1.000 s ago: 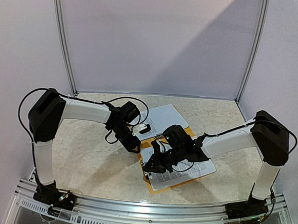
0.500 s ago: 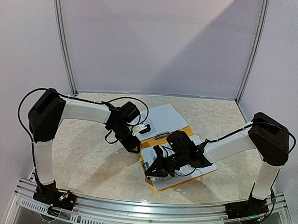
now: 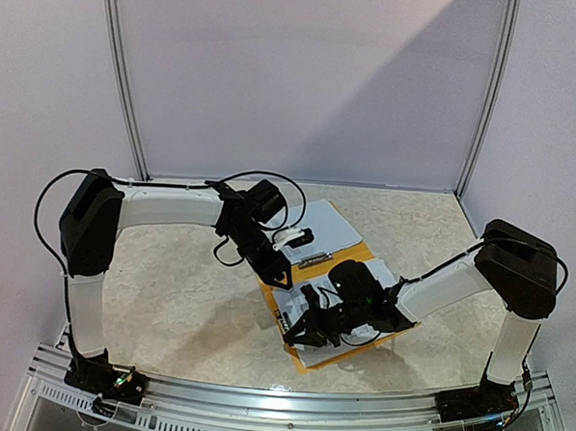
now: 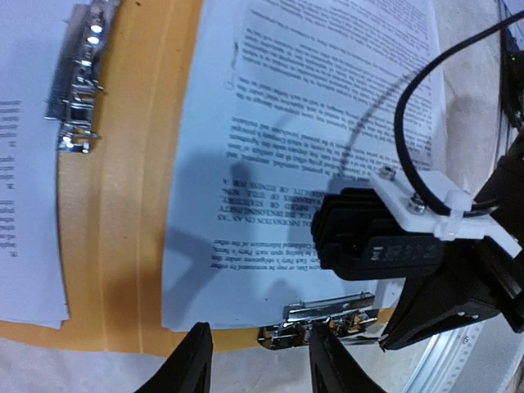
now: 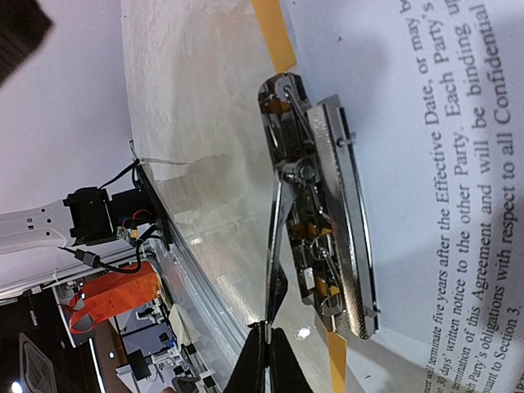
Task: Put the files into the folder
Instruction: Clamp the file in the folder with some files.
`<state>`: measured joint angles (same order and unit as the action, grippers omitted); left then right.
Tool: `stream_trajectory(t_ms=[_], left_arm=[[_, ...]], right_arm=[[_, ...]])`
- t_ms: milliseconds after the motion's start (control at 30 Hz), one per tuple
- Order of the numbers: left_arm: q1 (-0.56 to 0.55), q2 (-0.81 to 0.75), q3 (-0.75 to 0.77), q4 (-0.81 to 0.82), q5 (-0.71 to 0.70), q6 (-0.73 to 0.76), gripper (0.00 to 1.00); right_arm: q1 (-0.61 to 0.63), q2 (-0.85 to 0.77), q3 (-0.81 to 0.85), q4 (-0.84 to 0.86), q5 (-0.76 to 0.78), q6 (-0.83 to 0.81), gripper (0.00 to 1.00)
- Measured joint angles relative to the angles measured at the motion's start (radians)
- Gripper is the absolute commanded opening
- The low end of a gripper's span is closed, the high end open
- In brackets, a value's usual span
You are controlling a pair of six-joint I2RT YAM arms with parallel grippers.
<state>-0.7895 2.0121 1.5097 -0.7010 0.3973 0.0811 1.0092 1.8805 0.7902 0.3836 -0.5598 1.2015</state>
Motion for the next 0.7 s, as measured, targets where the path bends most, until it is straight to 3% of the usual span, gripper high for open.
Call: stream_trajectory(t_ms=[467,700], left_arm=[[-0.029,0.037,-0.022,-0.109,0.161,-0.026,0.32],[-0.098,0.042,-0.031,-0.132,0.190,-0.019,0.26]], right_arm=[[0.006,0.013,-0.074,0.146,0.039,0.052,0.04],[0.008,0.045,-0.127,0.289,0.050,0.098,0.02]])
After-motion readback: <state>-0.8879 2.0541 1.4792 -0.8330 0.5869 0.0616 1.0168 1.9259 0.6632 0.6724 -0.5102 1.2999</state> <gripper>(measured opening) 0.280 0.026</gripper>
